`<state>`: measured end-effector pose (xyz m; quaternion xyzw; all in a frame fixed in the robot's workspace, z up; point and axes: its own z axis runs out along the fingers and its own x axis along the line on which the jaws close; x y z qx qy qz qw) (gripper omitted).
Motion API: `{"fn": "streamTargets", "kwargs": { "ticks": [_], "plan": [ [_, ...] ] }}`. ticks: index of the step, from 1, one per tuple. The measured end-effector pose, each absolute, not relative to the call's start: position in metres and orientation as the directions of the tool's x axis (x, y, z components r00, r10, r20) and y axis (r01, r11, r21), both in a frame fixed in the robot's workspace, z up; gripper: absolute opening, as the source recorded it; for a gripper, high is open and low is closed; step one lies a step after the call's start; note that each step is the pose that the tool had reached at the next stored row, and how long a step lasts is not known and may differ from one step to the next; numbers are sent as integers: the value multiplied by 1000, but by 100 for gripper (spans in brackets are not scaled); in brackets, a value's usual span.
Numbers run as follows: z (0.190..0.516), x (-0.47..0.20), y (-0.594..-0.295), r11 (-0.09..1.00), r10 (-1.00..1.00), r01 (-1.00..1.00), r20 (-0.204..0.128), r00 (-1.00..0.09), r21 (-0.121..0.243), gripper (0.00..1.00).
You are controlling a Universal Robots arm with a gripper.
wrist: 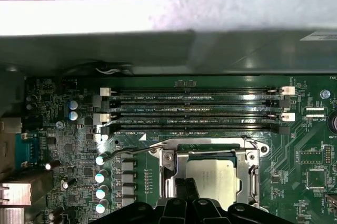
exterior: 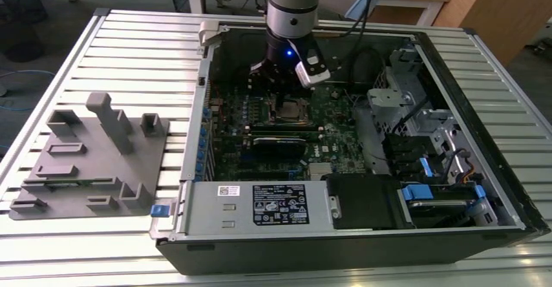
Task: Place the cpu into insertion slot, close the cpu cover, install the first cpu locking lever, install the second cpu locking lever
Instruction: 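Close the cpu cover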
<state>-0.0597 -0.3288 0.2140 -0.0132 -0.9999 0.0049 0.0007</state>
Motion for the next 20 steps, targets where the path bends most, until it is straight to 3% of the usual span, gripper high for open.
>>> {"fn": "streamTargets", "kwargs": {
  "ticks": [20],
  "plan": [
    [210,-63,-329,1000,26,26,1,-1000,-10,11]
  ]
}}
